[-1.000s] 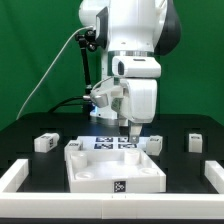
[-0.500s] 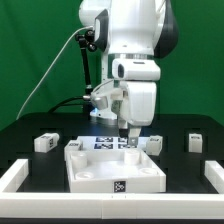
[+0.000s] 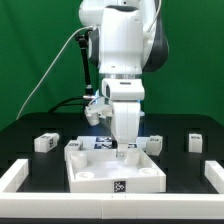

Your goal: Assemble one leg

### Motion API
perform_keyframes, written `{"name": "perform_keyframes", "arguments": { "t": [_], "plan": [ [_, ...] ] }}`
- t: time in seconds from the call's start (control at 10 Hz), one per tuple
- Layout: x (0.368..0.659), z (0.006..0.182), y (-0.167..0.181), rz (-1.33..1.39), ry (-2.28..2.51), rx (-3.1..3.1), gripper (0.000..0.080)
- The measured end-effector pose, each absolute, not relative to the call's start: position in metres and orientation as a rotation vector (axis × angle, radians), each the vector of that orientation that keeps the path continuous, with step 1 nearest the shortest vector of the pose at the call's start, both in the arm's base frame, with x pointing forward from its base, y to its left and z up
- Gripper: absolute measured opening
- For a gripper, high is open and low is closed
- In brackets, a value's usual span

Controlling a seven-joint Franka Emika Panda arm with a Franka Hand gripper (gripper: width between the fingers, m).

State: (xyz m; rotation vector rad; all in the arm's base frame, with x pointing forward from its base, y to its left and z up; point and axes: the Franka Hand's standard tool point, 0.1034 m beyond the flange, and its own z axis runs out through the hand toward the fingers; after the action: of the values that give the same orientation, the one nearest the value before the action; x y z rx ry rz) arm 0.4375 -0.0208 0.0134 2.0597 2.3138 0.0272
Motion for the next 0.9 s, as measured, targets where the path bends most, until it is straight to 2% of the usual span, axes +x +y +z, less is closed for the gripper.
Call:
{"name": "perform_keyframes", "arguments": {
  "t": [0.3, 0.4, 0.5, 0.6, 0.7, 0.8, 0.9],
  "plan": [
    [0.4361, 0.0058, -0.0218, 0.017, 2.319, 2.071, 0.065],
    [0.4379, 0.0066, -0.0224, 0.019, 2.316, 2.07, 0.0557],
    [0.4373, 0.0062, -0.0223, 0.018, 2.316, 2.071, 0.042],
    [0.4373, 0.0062, -0.0223, 0.018, 2.317, 2.071, 0.042],
    [0.4372, 0.0061, -0.0223, 0.018, 2.317, 2.071, 0.0207],
    [0.4371, 0.006, -0.0223, 0.017, 2.317, 2.071, 0.0078],
    [0.4367, 0.0059, -0.0223, 0.016, 2.318, 2.072, 0.0058]
  ]
}}
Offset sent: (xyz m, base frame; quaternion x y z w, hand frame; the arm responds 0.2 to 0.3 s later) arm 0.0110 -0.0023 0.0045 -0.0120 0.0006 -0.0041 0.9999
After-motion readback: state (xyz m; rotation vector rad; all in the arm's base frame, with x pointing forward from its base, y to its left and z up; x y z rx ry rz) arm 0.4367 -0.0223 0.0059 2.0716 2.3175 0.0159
